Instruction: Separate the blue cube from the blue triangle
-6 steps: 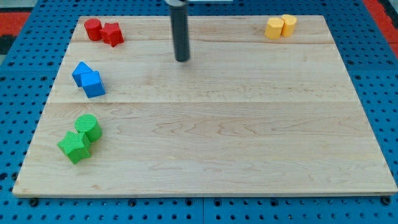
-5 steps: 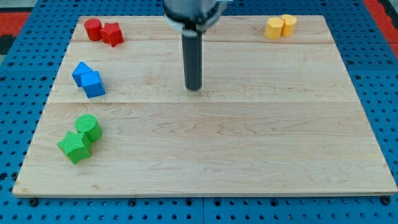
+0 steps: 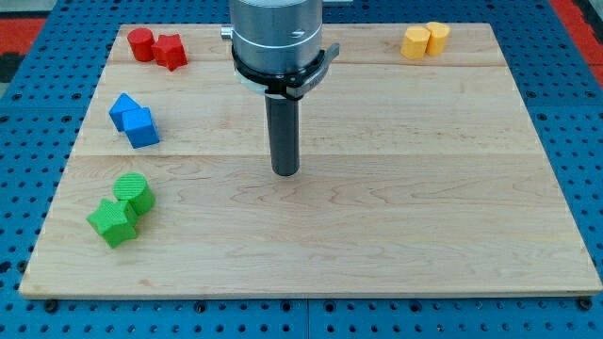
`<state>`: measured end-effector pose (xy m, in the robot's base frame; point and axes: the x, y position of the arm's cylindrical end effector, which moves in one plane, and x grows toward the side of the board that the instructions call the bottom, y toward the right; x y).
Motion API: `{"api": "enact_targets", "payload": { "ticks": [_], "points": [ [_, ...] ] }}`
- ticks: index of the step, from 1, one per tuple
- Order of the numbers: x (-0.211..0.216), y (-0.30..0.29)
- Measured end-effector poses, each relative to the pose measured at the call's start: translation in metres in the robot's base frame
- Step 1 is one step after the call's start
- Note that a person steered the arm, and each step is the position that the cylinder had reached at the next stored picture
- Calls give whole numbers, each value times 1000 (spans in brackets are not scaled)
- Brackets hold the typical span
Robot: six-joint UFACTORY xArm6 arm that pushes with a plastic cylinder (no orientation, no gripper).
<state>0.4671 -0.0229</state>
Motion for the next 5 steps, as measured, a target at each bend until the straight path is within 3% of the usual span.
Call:
{"api": "enact_targets", "payload": {
  "ticks": [1, 2, 3, 5],
  "points": [
    [-10, -67],
    [-21, -189],
    [-58, -222],
    [-83, 27]
  ]
}}
